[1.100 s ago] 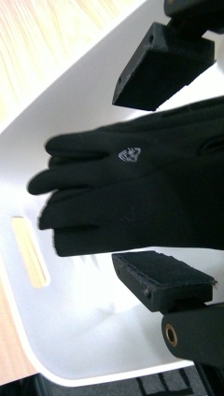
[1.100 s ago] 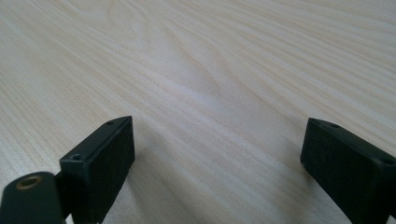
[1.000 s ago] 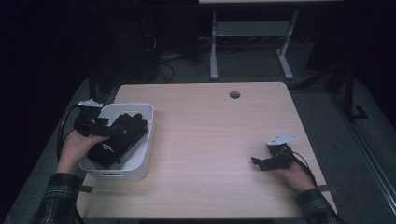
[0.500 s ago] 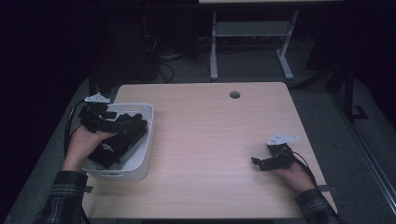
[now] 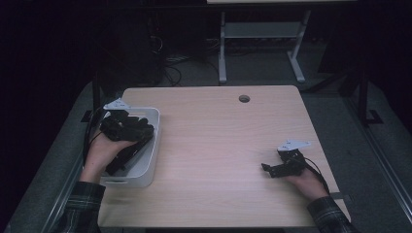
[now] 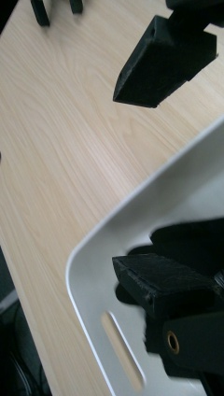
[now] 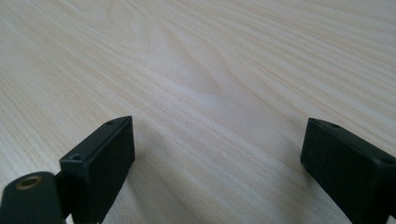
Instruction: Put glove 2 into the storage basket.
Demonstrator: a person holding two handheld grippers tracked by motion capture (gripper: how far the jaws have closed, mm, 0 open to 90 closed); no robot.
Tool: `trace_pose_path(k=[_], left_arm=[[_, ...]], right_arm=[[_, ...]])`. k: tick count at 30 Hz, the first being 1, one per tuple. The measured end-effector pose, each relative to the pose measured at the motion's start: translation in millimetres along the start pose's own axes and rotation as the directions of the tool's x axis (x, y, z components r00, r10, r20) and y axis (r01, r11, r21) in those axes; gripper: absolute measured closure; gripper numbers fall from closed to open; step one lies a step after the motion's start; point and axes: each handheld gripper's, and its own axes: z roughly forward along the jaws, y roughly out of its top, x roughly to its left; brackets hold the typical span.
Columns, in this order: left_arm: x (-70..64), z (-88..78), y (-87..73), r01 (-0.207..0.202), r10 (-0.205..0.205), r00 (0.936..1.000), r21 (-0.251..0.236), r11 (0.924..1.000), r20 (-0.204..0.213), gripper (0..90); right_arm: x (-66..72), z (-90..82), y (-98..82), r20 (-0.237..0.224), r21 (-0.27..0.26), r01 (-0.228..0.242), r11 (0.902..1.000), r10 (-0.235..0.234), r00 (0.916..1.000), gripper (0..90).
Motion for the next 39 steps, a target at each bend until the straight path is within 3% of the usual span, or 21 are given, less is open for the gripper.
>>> trace_pose_path(k=[7, 14, 29, 39], left_arm=[[-25.2, 15.0, 4.8, -0.043, 0.044, 0.9979, -0.024, 0.9988, 0.047, 16.8], [-47.0, 31.4, 5.6, -0.056, 0.059, 0.9950, -0.035, 0.9978, 0.081, 15.8], [-93.8, 70.6, 0.1, -0.108, 0.108, 0.9790, -0.010, 0.9941, 0.173, 14.9], [-123.7, 95.4, -10.4, -0.158, 0.150, 0.9650, 0.018, 0.9873, 0.215, 14.9]], right_arm=[[0.1, 0.0, 0.0, 0.000, 0.000, -0.001, 1.0000, 0.001, 1.0000, 9.6], [0.1, 0.0, -0.1, 0.000, 0.000, -0.001, 1.0000, 0.001, 1.0000, 9.7], [0.3, -0.2, -0.1, 0.001, 0.001, -0.002, 1.0000, 0.002, 1.0000, 9.7], [0.2, -0.2, -0.2, 0.000, 0.001, -0.001, 1.0000, 0.001, 1.0000, 9.7]])
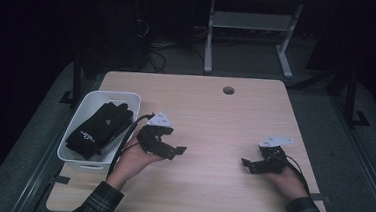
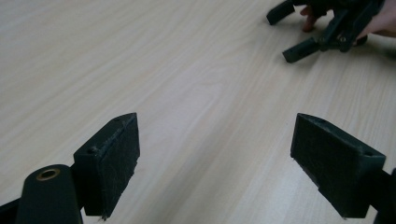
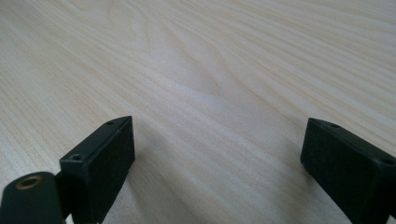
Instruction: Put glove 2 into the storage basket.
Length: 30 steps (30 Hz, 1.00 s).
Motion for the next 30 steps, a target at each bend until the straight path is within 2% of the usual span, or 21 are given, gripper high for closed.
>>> trace_pose_path(k=[4, 8, 12, 17, 22, 28, 30], left_arm=[[-6.2, 12.8, -6.6, -0.011, 0.010, 0.9999, 0.029, 0.9995, 0.011, 14.8], [-11.6, 23.1, -12.9, -0.015, 0.014, 0.9997, 0.030, 0.9994, 0.020, 14.8], [-13.0, 34.1, -21.8, -0.008, 0.007, 0.9998, 0.026, 0.9996, 0.021, 14.9], [-12.5, 46.2, -31.5, -0.046, 0.045, 0.9990, 0.054, 0.9975, 0.002, 14.9], [-12.4, 54.0, -38.0, -0.041, 0.041, 0.9991, 0.065, 0.9970, 0.003, 14.9], [-17.9, 65.2, -44.3, -0.079, 0.080, 0.9968, 0.090, 0.9928, -0.006, 14.8], [-20.0, 70.2, -47.2, -0.110, 0.113, 0.9933, 0.097, 0.9892, -0.023, 14.9]], right_arm=[[0.1, -0.1, 0.0, 0.000, 0.001, -0.001, 1.0000, 0.001, 1.0000, 9.6], [0.0, 0.0, 0.0, 0.000, 0.000, 0.001, 1.0000, -0.001, 1.0000, 9.7], [0.0, 0.0, 0.0, 0.000, 0.000, 0.001, 1.0000, -0.001, 1.0000, 9.7], [0.0, 0.0, 0.0, 0.000, 0.000, 0.000, 1.0000, 0.000, 1.0000, 9.6], [0.1, -0.1, 0.0, -0.001, 0.000, 0.000, 1.0000, 0.000, 1.0000, 9.7], [-0.3, 0.1, 0.0, 0.000, -0.003, 0.006, 1.0000, -0.006, 1.0000, 9.7], [-0.3, 0.1, 0.0, -0.001, -0.003, 0.006, 1.0000, -0.006, 1.0000, 9.7]])
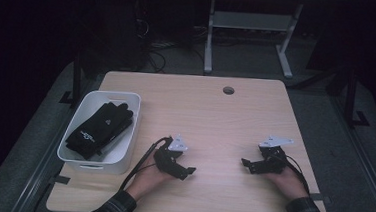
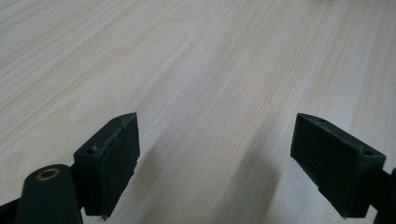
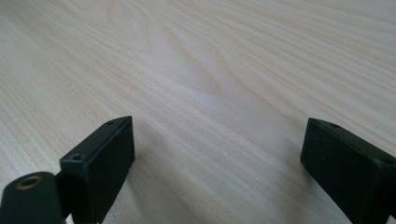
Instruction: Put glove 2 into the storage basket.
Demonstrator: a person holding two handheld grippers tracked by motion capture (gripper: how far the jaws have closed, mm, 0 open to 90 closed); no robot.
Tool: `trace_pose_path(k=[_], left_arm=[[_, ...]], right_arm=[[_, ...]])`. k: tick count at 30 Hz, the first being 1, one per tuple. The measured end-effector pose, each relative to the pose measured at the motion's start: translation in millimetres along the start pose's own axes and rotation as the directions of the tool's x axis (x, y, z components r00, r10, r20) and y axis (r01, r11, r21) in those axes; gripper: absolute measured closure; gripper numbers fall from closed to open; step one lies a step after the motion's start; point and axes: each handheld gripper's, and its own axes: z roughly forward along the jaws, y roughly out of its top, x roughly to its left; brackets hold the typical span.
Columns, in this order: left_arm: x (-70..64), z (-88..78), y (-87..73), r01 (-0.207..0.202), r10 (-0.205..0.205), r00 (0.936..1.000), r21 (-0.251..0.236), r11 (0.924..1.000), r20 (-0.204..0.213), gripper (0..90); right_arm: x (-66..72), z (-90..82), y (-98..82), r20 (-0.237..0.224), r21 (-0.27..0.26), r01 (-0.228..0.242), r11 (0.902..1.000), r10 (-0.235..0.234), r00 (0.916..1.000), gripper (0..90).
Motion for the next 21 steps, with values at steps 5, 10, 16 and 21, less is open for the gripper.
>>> trace_pose_path(k=[5, 10, 16, 21], left_arm=[[-5.1, 6.8, -3.9, -0.005, 0.005, 1.0000, -0.024, 0.9997, 0.006, 13.1], [-5.6, 7.9, -5.5, -0.021, 0.023, 0.9994, -0.043, 0.9989, 0.027, 12.4], [-5.7, 8.0, -5.5, -0.026, 0.028, 0.9991, -0.043, 0.9987, 0.033, 12.4], [-5.7, 8.0, -5.4, -0.026, 0.028, 0.9990, -0.043, 0.9987, 0.034, 12.4]], right_arm=[[0.7, -0.3, -0.1, 0.000, 0.004, -0.006, 1.0000, 0.006, 1.0000, 9.6], [1.0, -0.4, -0.2, -0.001, 0.005, -0.006, 1.0000, 0.006, 1.0000, 9.7], [1.3, -0.5, -0.3, -0.002, 0.005, -0.003, 1.0000, 0.003, 1.0000, 9.7], [1.5, -0.6, -0.3, -0.002, 0.006, -0.005, 1.0000, 0.005, 1.0000, 9.7]])
